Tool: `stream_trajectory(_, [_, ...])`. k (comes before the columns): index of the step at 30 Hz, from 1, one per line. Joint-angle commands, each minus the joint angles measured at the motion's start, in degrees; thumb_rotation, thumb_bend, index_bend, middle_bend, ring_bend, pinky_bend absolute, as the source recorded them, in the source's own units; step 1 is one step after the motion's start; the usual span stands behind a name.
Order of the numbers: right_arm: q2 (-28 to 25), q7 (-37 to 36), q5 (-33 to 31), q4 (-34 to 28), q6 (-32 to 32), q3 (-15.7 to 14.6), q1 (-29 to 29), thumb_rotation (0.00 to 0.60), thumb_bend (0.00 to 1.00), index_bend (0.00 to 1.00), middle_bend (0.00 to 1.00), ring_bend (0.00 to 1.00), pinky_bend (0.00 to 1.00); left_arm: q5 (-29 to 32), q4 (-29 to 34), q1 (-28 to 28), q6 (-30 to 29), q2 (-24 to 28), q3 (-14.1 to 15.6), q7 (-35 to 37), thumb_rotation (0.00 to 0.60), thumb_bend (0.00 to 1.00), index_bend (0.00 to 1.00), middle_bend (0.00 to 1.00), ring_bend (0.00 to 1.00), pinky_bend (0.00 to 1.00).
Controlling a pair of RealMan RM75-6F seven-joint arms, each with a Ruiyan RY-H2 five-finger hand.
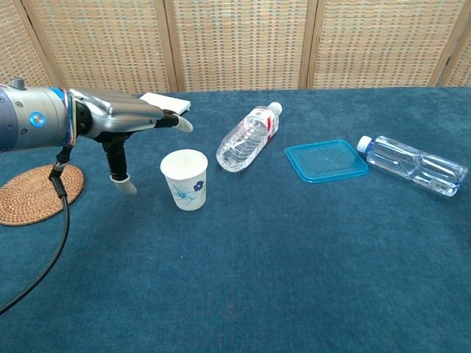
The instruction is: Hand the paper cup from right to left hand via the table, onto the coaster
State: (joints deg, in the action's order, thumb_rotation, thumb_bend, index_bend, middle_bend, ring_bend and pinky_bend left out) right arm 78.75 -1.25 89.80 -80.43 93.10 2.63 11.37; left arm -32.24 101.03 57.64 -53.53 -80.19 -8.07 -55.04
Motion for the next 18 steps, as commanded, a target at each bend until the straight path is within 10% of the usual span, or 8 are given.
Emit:
stream_trajectory(1, [-0.2,-0.6,-0.1,0.1,-0.2,0.3,-0.2,0.6,0.08,0.0,0.0,0.0,0.0,1.8,-1.1,1.4,-0.5,-1.3,0.4,-0.6,0.6,0.07,0.0,0.0,0.0,0.0])
stream_trajectory(18, [-0.4,-2.3,0.0,0.5,-1.1,1.4,-0.9,0.6,0.08,0.0,0.0,0.0,0.0,5.3,-5.3,5.5,-2.5,-6.6,2.7,0.1,0.6,0.21,0.2,0.0,0.0,0.0])
